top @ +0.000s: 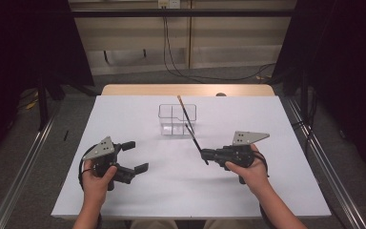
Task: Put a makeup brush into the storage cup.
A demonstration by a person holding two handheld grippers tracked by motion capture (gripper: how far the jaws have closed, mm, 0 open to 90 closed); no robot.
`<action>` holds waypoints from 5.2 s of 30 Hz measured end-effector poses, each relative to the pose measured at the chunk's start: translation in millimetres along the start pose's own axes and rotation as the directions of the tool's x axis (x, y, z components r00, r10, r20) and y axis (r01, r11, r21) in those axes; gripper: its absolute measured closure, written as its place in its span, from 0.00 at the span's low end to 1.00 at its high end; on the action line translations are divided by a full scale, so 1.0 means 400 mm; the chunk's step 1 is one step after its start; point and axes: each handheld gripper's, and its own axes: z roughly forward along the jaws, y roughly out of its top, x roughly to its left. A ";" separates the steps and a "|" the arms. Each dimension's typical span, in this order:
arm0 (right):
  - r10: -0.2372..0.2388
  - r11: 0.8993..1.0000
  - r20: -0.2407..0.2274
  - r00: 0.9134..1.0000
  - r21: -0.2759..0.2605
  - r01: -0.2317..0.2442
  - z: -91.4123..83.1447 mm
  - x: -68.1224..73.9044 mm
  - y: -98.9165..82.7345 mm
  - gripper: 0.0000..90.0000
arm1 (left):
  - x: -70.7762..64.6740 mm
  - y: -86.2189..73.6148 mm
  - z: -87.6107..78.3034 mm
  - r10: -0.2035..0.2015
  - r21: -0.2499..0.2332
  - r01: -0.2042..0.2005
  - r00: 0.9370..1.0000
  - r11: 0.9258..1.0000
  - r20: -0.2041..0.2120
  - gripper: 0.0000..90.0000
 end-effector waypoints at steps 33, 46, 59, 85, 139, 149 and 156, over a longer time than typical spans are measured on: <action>-0.015 1.000 -0.025 1.000 0.011 0.015 0.034 0.016 0.008 0.94 | -0.041 0.051 0.158 -0.132 0.015 0.131 0.990 0.991 0.059 0.00; -0.019 1.000 -0.030 0.999 0.013 0.019 0.049 0.022 0.010 0.94 | -0.045 0.062 0.187 -0.138 -0.024 0.141 0.987 0.990 0.079 0.17; -0.023 1.000 -0.028 0.999 0.020 0.023 0.059 0.026 0.005 0.94 | -0.059 0.068 0.225 -0.110 -0.051 0.116 0.988 0.992 0.112 0.39; -0.032 0.999 -0.028 0.999 0.029 0.033 0.085 0.037 0.005 0.94 | -0.075 0.069 0.231 -0.171 -0.118 0.201 0.958 0.972 0.228 0.93; -0.036 0.999 0.117 0.992 -0.017 0.038 -0.050 -0.014 -0.038 0.12 | -0.092 0.088 0.240 -0.079 -0.084 0.095 0.981 0.992 0.179 0.93; -0.038 0.999 0.153 0.987 -0.010 0.040 -0.105 -0.031 -0.051 0.11 | -0.095 0.091 0.244 -0.074 -0.083 0.090 0.981 0.992 0.178 0.93; -0.049 0.999 0.160 0.986 -0.008 0.051 -0.135 -0.035 -0.058 0.10 | -0.097 0.093 0.246 -0.064 -0.077 0.079 0.981 0.994 0.182 0.93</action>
